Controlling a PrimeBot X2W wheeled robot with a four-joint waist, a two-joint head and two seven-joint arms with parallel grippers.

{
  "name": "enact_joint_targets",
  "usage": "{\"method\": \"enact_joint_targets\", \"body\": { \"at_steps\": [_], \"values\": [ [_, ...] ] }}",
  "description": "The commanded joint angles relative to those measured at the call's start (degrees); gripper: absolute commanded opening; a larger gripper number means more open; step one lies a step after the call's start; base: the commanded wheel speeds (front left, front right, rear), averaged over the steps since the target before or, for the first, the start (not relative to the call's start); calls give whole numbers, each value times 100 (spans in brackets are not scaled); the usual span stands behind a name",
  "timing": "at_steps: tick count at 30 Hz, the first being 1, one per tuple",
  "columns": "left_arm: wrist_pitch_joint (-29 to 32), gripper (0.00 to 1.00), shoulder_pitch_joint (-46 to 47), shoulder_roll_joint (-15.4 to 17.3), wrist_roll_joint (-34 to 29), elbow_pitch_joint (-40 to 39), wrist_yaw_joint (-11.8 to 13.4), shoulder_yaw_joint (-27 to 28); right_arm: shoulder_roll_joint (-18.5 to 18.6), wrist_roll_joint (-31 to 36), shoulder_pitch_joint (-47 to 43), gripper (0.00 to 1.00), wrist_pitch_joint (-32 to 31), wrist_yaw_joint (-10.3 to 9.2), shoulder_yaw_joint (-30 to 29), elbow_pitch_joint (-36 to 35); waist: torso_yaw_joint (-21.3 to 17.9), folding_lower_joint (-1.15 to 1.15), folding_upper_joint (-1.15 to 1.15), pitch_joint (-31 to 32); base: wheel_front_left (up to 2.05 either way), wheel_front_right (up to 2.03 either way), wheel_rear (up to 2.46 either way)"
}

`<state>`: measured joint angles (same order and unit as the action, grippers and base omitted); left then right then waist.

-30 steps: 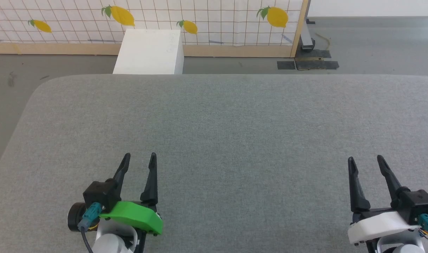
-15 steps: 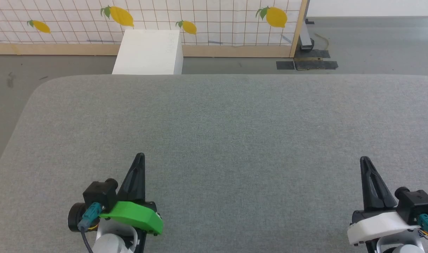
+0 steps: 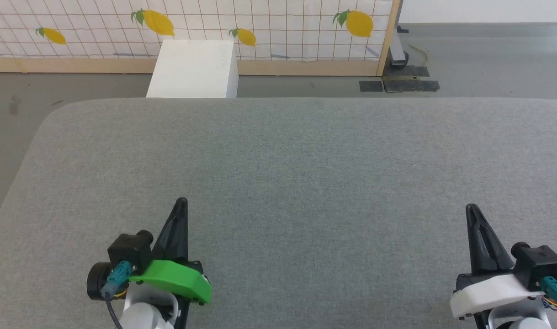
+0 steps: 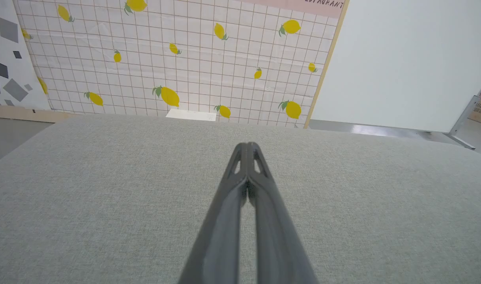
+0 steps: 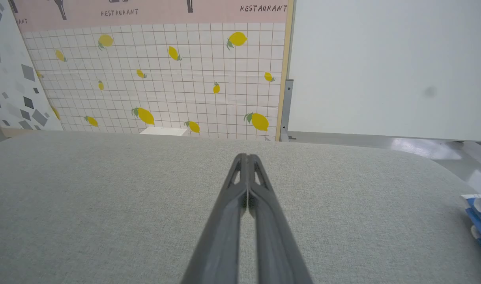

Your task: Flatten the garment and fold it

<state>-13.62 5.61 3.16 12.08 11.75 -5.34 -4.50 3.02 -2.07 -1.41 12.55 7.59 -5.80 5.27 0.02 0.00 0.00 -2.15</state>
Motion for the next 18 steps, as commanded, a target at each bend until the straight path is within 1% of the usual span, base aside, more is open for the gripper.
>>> {"method": "enact_joint_targets", "body": {
  "at_steps": [1, 18],
  "values": [
    [37, 0, -55, -3, -59, -50, 45, 21, -1, 19, 14, 0, -29, -1, 24, -33, 0, 0, 0, 3, 0, 0, 0],
    [235, 0, -130, -7, -230, -218, 118, 85, -3, 47, 33, 0, -212, -2, 107, -107, 0, 0, 0, 34, 0, 0, 0]
  ]
}}
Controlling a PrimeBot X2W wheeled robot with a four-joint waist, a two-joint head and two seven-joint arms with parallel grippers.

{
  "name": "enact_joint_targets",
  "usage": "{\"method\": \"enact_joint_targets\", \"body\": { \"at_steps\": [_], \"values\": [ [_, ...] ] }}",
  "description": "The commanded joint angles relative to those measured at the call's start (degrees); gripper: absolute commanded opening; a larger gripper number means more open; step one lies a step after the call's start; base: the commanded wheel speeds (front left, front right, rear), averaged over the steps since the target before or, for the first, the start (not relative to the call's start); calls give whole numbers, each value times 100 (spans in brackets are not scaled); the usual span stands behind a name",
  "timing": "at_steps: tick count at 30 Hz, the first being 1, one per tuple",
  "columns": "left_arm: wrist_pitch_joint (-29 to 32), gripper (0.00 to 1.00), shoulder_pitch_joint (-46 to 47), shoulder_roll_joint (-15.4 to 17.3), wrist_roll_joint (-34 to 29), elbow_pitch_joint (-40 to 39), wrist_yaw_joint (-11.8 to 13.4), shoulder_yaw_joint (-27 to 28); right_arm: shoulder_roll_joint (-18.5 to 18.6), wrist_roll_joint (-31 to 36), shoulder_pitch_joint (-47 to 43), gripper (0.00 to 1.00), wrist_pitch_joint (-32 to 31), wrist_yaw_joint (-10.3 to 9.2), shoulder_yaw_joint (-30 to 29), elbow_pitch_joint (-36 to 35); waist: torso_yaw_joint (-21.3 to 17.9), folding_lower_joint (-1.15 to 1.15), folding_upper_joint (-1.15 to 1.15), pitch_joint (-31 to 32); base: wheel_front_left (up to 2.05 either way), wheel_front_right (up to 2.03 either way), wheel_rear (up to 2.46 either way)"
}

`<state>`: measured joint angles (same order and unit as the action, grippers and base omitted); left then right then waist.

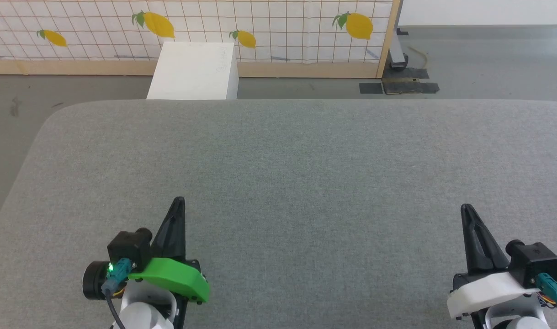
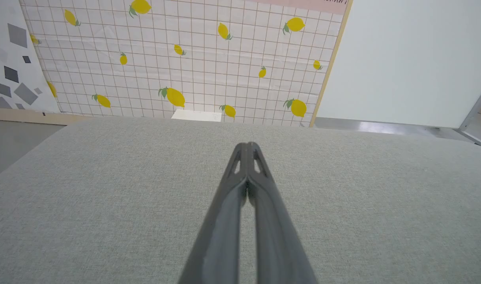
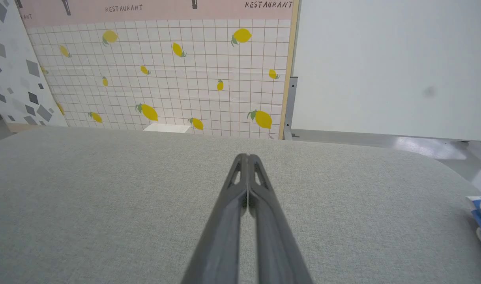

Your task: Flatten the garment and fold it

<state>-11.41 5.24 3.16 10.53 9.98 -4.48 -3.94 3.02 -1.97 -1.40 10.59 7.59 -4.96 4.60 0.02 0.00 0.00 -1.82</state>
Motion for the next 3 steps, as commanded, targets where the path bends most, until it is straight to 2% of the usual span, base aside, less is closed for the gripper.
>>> {"method": "enact_joint_targets", "body": {
  "at_steps": [1, 3],
  "values": [
    [24, 0, -97, -7, -84, -50, 35, 32, -3, 39, 33, 0, -24, -2, 28, -44, 0, 0, 0, 2, 0, 0, 0],
    [47, 0, -106, -7, -104, -70, 43, 39, -4, 42, 35, 0, -46, -2, 38, -52, 0, 0, 0, 6, 0, 0, 0]
  ]
}}
